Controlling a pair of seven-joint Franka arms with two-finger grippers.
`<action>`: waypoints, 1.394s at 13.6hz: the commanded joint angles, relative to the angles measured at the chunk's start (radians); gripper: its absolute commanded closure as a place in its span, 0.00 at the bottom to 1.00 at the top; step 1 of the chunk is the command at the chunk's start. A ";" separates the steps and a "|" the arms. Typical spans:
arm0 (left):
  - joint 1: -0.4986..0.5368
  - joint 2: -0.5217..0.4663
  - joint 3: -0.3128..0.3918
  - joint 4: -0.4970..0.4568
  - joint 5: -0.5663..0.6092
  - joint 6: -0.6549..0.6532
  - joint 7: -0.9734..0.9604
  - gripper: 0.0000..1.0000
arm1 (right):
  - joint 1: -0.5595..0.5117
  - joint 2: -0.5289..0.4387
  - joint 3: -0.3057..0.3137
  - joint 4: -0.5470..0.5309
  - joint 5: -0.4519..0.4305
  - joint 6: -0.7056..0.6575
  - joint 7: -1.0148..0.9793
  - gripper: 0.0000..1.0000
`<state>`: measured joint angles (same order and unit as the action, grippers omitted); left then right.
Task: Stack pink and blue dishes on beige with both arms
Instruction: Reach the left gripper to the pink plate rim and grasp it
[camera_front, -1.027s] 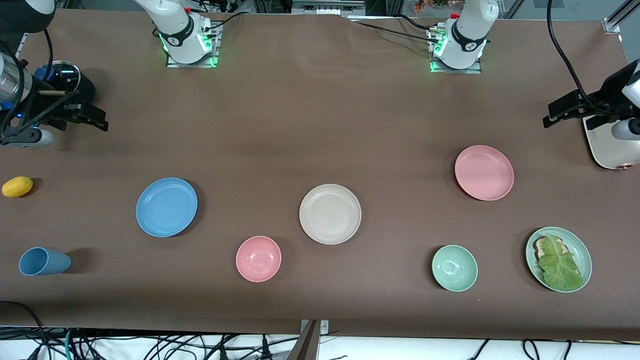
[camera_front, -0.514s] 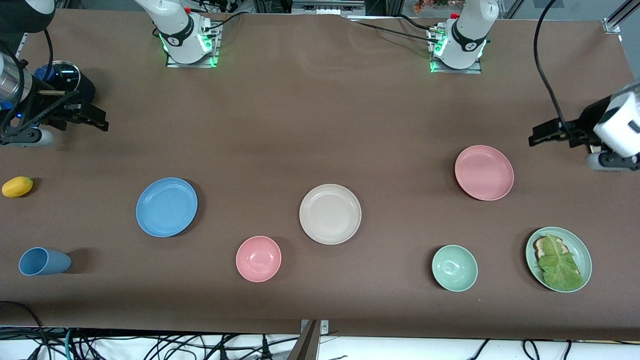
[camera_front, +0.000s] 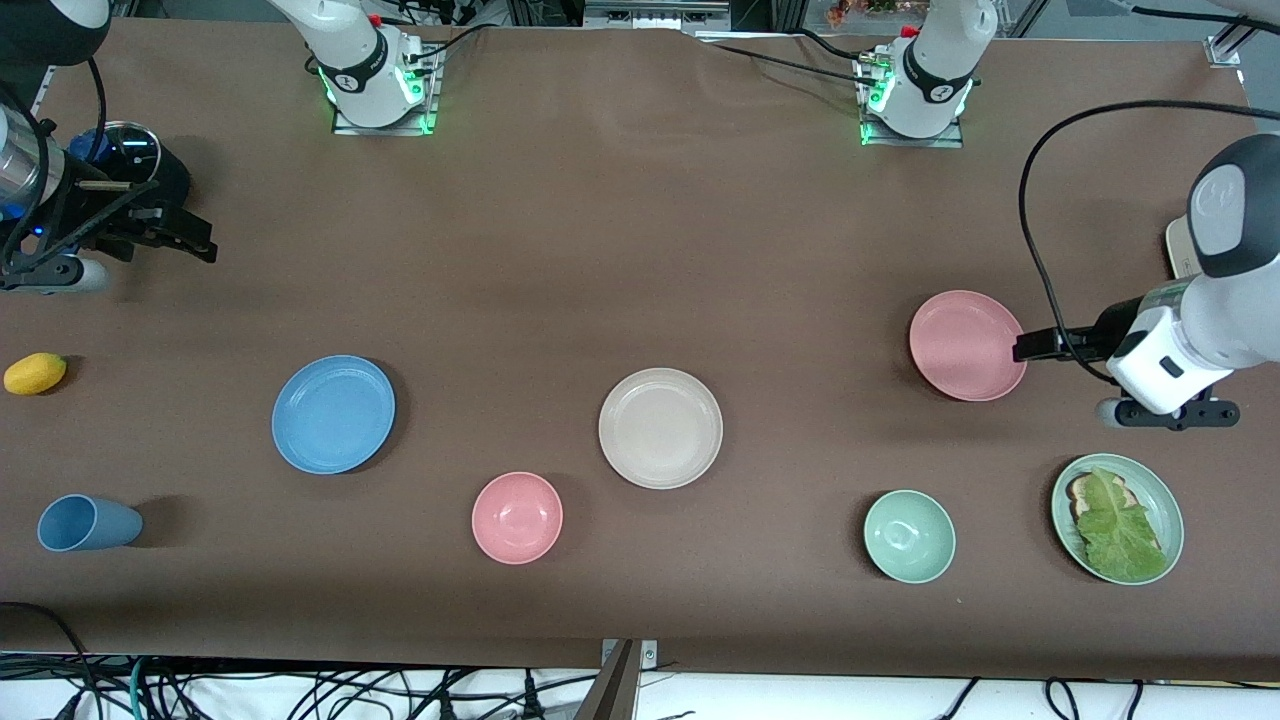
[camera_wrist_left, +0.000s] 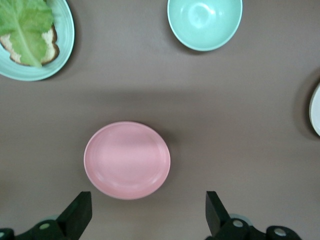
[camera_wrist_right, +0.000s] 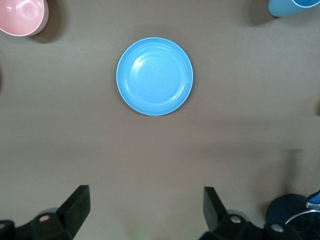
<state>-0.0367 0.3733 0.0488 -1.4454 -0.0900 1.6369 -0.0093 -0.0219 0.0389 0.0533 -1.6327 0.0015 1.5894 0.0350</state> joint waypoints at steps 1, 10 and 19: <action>0.000 0.024 -0.004 0.020 0.015 0.020 0.002 0.00 | -0.003 -0.001 0.002 0.011 0.014 -0.003 0.009 0.00; 0.107 -0.042 -0.010 -0.142 -0.025 0.104 0.227 0.00 | -0.003 -0.001 0.002 0.011 0.014 -0.003 0.009 0.00; 0.268 -0.113 -0.009 -0.505 -0.045 0.417 0.480 0.00 | -0.003 -0.001 0.002 0.011 0.014 -0.003 0.009 0.00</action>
<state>0.2135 0.2966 0.0492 -1.8568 -0.0995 1.9850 0.4387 -0.0220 0.0389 0.0533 -1.6327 0.0018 1.5896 0.0353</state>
